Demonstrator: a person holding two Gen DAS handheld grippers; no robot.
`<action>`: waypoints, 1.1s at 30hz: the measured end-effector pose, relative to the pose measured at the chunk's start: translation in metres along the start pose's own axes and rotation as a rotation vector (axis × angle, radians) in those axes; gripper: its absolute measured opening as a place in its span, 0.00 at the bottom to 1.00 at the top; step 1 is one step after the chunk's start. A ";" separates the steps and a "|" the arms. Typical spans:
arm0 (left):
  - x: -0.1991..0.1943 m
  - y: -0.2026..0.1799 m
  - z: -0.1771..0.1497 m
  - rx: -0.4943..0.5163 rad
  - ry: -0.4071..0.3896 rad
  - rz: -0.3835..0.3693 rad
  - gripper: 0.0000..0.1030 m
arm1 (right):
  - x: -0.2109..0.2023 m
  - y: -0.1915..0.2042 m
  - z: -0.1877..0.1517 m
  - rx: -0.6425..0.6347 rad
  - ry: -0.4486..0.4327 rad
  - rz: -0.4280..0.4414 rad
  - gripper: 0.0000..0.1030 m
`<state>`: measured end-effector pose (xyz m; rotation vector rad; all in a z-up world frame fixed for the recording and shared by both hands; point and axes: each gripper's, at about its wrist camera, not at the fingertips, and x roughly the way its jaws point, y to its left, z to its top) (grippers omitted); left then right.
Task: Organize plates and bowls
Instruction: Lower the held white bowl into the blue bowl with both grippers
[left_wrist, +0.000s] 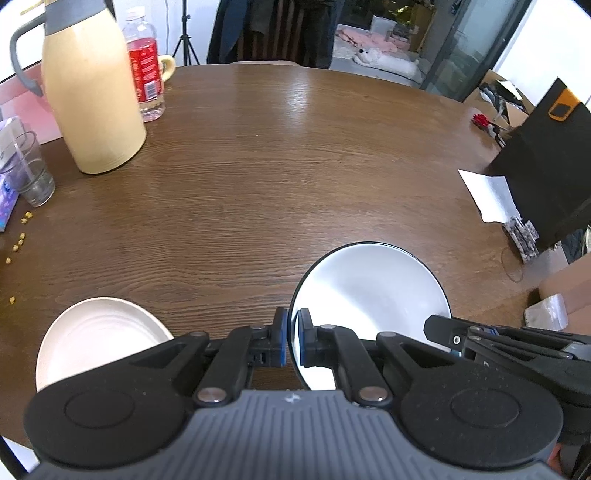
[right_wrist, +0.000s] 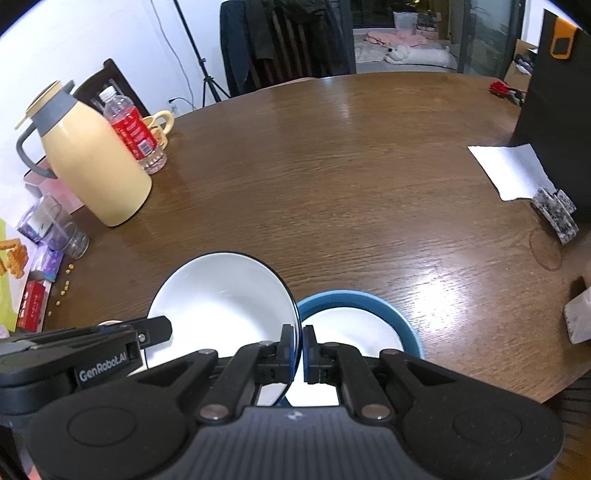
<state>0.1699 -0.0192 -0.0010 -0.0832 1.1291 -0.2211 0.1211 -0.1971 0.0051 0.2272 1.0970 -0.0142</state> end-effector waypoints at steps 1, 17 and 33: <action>0.001 -0.002 0.000 0.005 0.001 -0.003 0.06 | 0.000 -0.002 0.000 0.006 -0.001 -0.003 0.04; 0.014 -0.035 0.002 0.074 0.032 -0.035 0.06 | 0.000 -0.036 -0.008 0.077 0.009 -0.039 0.04; 0.030 -0.055 0.001 0.116 0.070 -0.048 0.06 | 0.007 -0.059 -0.013 0.125 0.030 -0.058 0.04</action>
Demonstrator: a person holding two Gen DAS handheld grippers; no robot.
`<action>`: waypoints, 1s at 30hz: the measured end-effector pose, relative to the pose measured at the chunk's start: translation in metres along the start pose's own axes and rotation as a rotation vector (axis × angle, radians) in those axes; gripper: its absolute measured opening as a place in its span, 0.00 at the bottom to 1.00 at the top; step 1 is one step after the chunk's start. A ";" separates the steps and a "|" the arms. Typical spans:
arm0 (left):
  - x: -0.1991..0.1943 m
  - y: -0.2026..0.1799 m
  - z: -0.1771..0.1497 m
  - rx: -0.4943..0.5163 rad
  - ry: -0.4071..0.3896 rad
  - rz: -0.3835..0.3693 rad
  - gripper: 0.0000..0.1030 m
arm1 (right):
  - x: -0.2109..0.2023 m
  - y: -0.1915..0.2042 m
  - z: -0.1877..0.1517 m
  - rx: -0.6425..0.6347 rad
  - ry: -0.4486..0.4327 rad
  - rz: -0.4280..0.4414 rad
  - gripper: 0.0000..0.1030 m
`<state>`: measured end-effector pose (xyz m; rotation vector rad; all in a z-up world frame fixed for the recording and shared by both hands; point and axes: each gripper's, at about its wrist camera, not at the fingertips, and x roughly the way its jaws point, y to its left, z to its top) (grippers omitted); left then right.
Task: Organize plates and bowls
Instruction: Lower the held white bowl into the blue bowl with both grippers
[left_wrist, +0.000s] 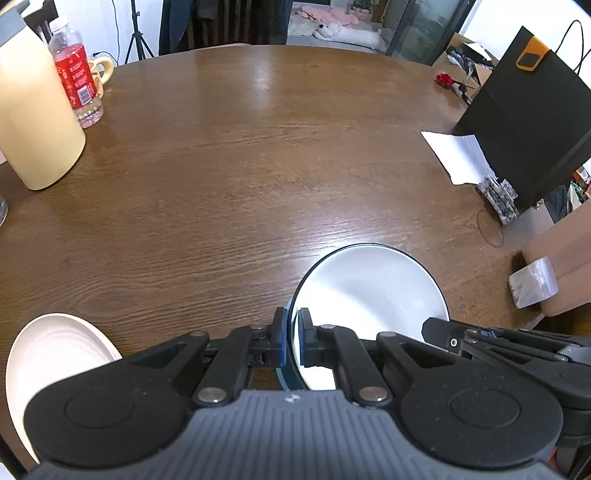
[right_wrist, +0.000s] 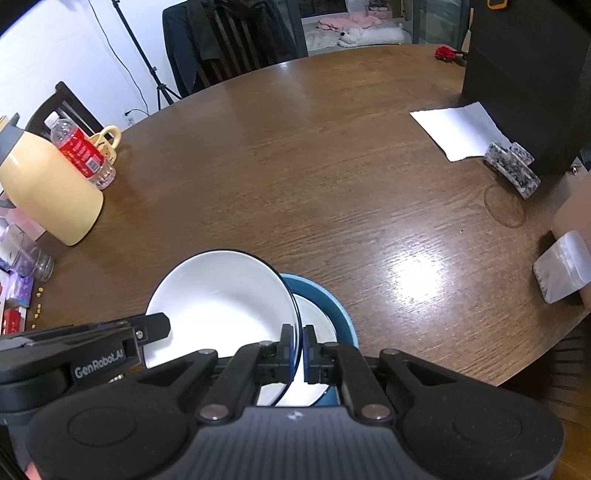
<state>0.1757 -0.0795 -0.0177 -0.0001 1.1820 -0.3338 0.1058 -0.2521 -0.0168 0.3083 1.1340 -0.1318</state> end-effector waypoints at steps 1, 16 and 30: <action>0.001 -0.001 0.000 0.002 0.004 0.000 0.06 | 0.001 -0.001 0.000 0.002 0.003 -0.002 0.04; 0.016 -0.004 0.000 0.010 0.037 0.004 0.06 | 0.016 -0.006 0.001 0.006 0.039 -0.016 0.04; 0.031 -0.007 -0.001 0.014 0.066 0.004 0.06 | 0.033 -0.011 0.003 0.005 0.077 -0.028 0.05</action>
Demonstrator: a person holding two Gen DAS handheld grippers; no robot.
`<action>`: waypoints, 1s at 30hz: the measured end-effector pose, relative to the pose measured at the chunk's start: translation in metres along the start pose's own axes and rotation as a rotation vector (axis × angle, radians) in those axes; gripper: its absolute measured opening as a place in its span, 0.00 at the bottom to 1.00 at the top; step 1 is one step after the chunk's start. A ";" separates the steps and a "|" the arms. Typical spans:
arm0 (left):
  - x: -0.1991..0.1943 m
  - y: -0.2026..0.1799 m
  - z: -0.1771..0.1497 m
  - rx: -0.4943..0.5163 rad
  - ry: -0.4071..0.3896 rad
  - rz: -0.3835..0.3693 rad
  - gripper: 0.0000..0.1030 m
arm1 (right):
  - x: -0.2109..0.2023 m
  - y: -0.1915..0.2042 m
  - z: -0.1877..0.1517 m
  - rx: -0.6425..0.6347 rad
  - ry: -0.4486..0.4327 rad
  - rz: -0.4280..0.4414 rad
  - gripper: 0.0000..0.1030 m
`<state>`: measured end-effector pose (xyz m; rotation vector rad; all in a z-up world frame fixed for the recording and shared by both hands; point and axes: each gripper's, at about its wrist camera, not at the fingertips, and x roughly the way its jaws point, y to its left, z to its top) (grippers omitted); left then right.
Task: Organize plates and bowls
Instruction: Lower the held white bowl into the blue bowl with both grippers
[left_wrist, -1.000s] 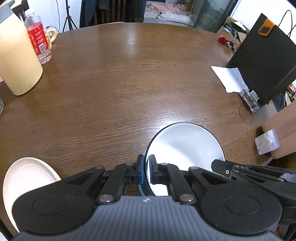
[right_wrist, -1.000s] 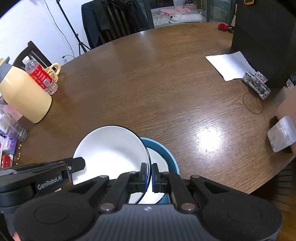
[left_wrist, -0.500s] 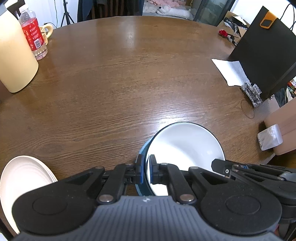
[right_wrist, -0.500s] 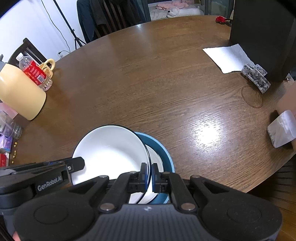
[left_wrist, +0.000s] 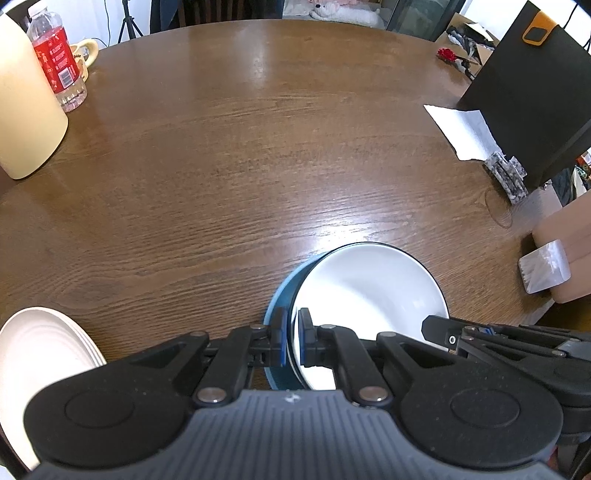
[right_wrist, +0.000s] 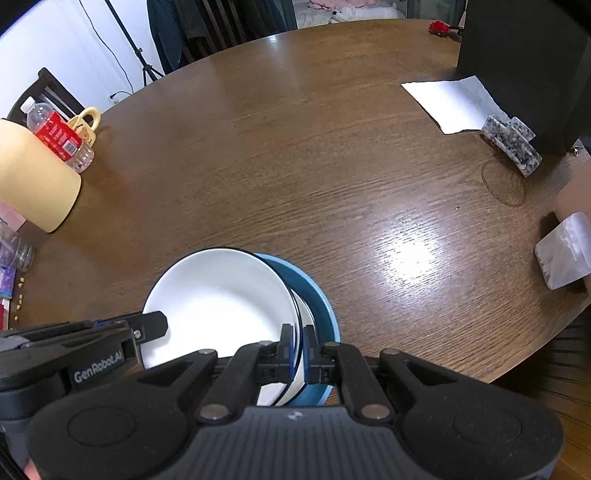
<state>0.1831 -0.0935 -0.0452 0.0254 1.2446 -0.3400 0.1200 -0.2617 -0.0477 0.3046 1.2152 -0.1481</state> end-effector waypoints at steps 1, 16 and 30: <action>0.001 0.000 0.000 0.000 0.002 0.000 0.06 | 0.001 0.000 0.000 -0.001 0.003 -0.001 0.05; 0.014 -0.002 0.000 0.002 0.024 0.007 0.06 | 0.013 0.001 0.000 -0.022 0.024 -0.019 0.05; 0.022 -0.004 -0.003 0.007 0.032 0.013 0.06 | 0.021 0.006 -0.005 -0.050 0.032 -0.043 0.05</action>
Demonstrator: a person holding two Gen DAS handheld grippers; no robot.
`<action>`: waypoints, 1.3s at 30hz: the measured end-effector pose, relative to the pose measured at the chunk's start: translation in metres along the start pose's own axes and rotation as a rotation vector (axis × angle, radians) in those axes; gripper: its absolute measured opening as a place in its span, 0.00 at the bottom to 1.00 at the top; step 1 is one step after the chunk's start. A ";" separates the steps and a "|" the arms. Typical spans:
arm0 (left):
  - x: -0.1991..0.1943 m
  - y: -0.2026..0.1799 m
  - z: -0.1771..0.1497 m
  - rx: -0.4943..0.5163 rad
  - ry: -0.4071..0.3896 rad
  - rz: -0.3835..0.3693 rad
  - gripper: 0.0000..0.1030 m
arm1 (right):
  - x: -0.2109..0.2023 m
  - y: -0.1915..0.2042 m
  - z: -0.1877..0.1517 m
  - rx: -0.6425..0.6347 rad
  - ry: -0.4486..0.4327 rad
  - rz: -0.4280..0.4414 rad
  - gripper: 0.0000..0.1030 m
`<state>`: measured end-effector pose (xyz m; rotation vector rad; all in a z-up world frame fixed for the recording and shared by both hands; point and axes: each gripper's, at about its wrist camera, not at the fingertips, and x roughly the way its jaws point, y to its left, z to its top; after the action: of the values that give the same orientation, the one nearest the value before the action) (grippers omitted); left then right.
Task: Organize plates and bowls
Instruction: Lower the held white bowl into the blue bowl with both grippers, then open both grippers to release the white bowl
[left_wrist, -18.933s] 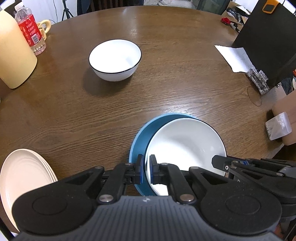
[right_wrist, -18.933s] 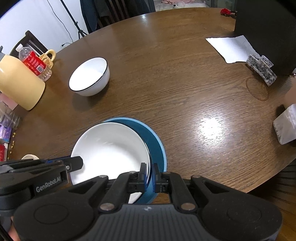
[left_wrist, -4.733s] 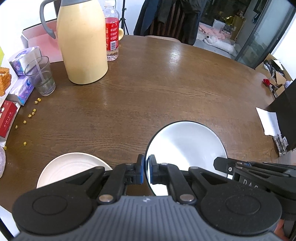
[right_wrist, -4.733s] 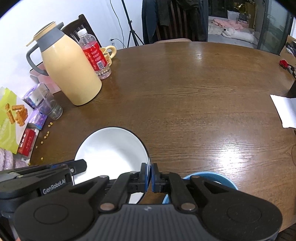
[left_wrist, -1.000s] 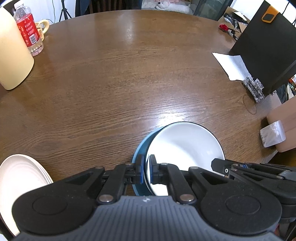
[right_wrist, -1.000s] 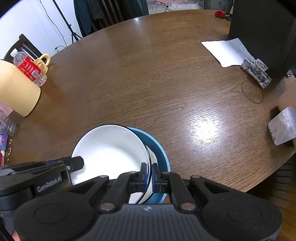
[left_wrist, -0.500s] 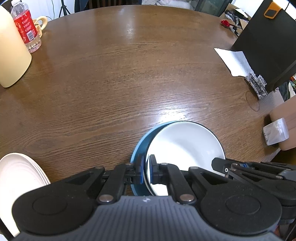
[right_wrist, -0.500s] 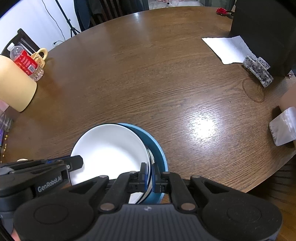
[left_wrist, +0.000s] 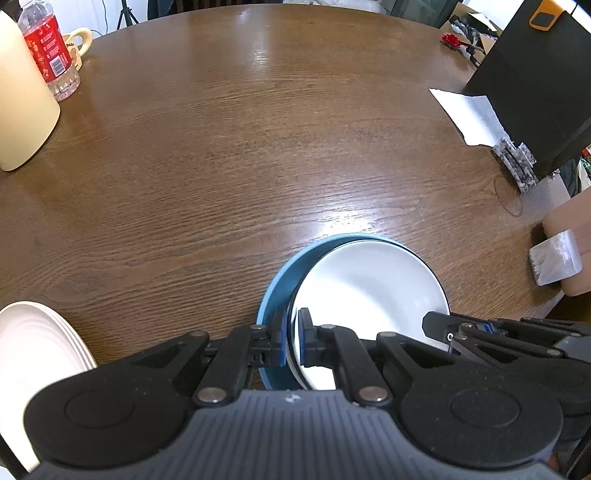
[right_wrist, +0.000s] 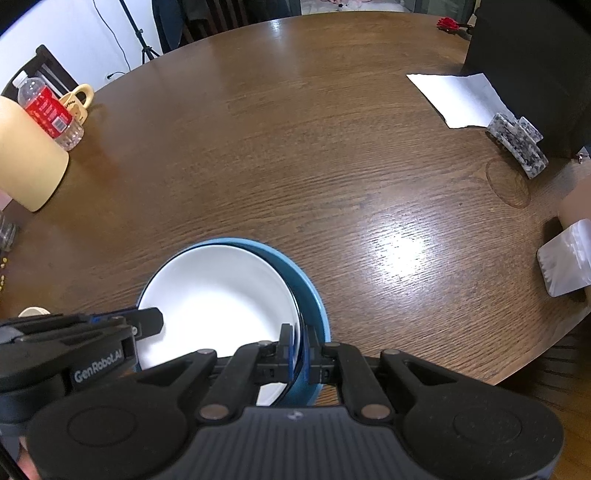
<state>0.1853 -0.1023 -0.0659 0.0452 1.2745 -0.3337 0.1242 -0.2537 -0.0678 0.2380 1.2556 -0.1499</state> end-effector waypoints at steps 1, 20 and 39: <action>0.000 0.000 -0.001 0.002 -0.001 0.002 0.06 | 0.000 0.001 -0.001 -0.005 0.000 -0.002 0.05; -0.011 0.001 -0.008 0.006 -0.052 -0.040 0.46 | -0.008 -0.004 -0.005 0.007 -0.037 0.072 0.19; -0.080 0.065 -0.071 -0.039 -0.298 -0.069 1.00 | -0.067 -0.017 -0.048 -0.003 -0.201 0.178 1.00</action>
<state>0.1163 -0.0076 -0.0210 -0.0794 0.9885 -0.3610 0.0552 -0.2585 -0.0196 0.3227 1.0298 -0.0181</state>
